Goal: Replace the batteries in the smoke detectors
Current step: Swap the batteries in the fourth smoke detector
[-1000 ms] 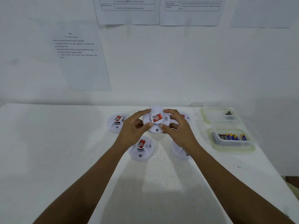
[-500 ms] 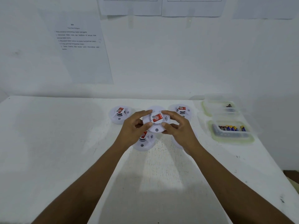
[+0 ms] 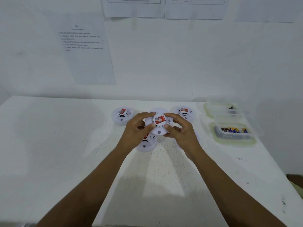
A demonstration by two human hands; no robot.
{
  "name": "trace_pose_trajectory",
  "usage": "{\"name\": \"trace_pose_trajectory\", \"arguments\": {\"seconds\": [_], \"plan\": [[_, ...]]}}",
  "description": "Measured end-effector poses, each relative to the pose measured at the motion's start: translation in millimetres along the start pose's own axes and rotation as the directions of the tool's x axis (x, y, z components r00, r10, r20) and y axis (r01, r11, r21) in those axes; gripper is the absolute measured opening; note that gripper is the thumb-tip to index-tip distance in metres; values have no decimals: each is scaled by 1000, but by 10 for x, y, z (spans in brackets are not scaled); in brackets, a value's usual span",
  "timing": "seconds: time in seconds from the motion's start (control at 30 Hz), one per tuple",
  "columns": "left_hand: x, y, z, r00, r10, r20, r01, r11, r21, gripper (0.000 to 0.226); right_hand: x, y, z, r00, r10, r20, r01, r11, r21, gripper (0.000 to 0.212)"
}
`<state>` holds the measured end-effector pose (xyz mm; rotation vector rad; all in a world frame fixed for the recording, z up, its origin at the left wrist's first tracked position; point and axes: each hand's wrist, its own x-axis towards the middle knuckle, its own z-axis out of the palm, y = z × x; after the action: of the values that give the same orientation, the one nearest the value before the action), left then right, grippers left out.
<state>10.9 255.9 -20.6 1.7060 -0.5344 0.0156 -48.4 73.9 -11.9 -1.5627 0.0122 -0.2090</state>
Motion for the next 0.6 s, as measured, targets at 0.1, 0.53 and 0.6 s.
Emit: {"name": "trace_pose_trajectory", "arguments": {"seconds": [0.1, 0.53, 0.6], "plan": [[5, -1, 1, 1000, 7, -1, -7, 1000, 22, 37, -7, -9, -11, 1000, -7, -7, 7, 1000, -2, 33], [3, 33, 40, 997, 76, -8, -75, 995, 62, 42, 5, -42, -54, 1000, -25, -16, 25, 999, -44, 34], [18, 30, 43, 996, 92, -3, -91, 993, 76, 42, 26, -47, -74, 999, -35, -4, 34, 998, -54, 35]]}}
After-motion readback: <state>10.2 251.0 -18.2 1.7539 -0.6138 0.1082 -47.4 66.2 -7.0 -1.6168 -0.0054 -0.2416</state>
